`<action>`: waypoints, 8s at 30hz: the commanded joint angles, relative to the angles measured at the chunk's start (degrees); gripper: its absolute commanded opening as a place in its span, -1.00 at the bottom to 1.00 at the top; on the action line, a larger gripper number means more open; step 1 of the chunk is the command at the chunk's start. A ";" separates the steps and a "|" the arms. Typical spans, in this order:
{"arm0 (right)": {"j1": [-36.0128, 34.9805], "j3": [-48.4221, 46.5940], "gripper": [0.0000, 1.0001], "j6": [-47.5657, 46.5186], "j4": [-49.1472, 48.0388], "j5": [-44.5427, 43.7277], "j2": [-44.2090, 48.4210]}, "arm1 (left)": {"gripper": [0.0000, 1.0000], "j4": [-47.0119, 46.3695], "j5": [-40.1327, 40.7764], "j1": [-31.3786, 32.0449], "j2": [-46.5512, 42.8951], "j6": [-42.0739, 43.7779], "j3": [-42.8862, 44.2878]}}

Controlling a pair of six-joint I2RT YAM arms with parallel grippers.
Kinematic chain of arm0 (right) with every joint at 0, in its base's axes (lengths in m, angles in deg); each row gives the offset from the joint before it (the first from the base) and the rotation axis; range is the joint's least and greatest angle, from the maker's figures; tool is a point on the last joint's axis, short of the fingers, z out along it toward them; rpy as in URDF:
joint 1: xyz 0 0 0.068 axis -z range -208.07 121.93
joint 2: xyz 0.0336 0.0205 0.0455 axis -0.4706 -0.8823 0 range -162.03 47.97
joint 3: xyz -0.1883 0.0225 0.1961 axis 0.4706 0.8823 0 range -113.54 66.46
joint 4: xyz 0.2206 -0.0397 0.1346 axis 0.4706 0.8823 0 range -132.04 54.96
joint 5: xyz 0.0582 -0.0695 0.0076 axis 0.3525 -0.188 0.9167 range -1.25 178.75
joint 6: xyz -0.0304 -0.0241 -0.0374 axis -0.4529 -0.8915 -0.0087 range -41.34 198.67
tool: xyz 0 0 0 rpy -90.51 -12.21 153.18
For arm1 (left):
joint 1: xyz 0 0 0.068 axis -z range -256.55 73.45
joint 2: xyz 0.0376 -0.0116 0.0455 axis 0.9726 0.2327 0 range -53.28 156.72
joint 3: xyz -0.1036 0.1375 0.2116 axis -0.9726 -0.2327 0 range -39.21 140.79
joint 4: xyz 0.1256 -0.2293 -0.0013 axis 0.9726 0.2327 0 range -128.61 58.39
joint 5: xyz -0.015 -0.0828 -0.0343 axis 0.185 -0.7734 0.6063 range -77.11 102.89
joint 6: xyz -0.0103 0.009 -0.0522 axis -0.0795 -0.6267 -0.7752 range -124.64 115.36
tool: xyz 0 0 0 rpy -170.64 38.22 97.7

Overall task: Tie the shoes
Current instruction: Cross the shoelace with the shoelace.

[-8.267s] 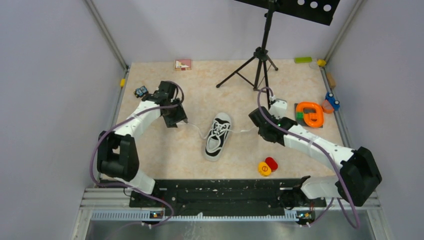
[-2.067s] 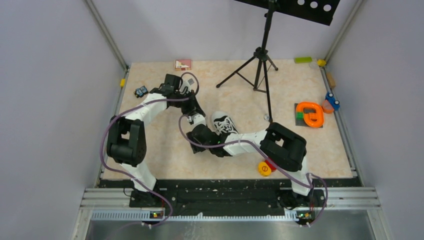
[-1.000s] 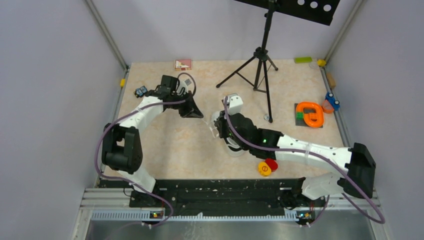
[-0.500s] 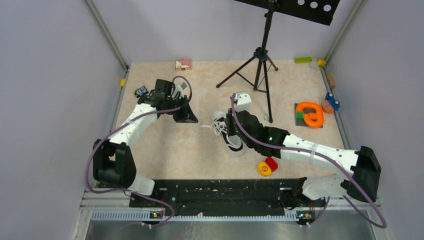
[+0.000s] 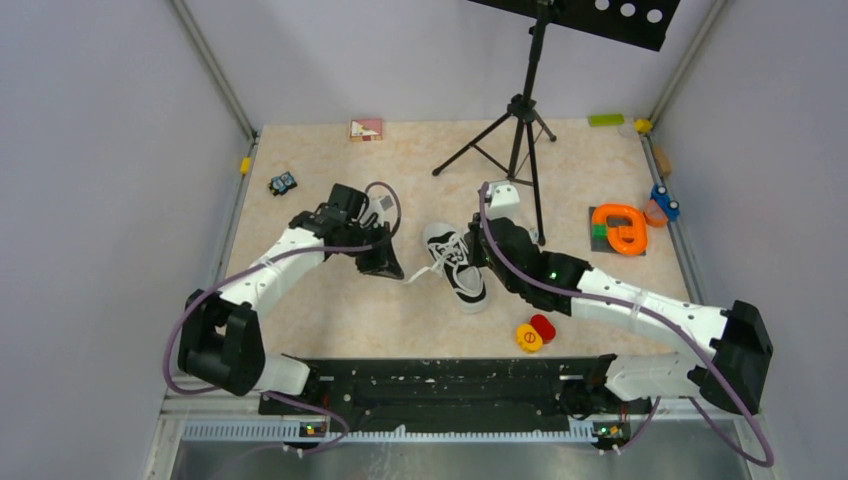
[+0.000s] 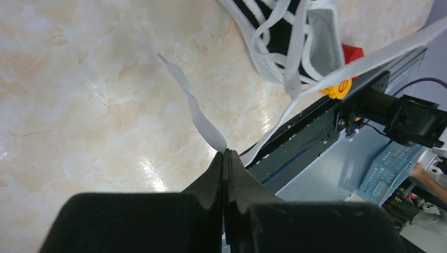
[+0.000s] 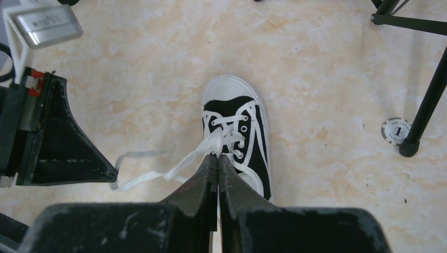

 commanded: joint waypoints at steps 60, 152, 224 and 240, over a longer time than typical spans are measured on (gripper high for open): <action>1.20 0.82 -1.00 1.56 2.57 2.71 4.23 | 0.15 -17.65 -2.83 9.77 17.94 -0.11 10.86; 4.45 2.08 -1.00 9.36 -6.19 10.62 -7.25 | -1.00 -3.98 -0.36 8.42 19.62 6.99 20.93; 12.09 -4.25 -1.00 17.10 -11.37 23.11 -24.13 | -1.00 -4.20 -2.64 8.47 16.77 6.11 19.30; 12.07 1.52 -0.08 16.57 -5.45 24.34 -12.59 | -1.00 -4.05 -1.92 8.42 17.90 6.49 19.79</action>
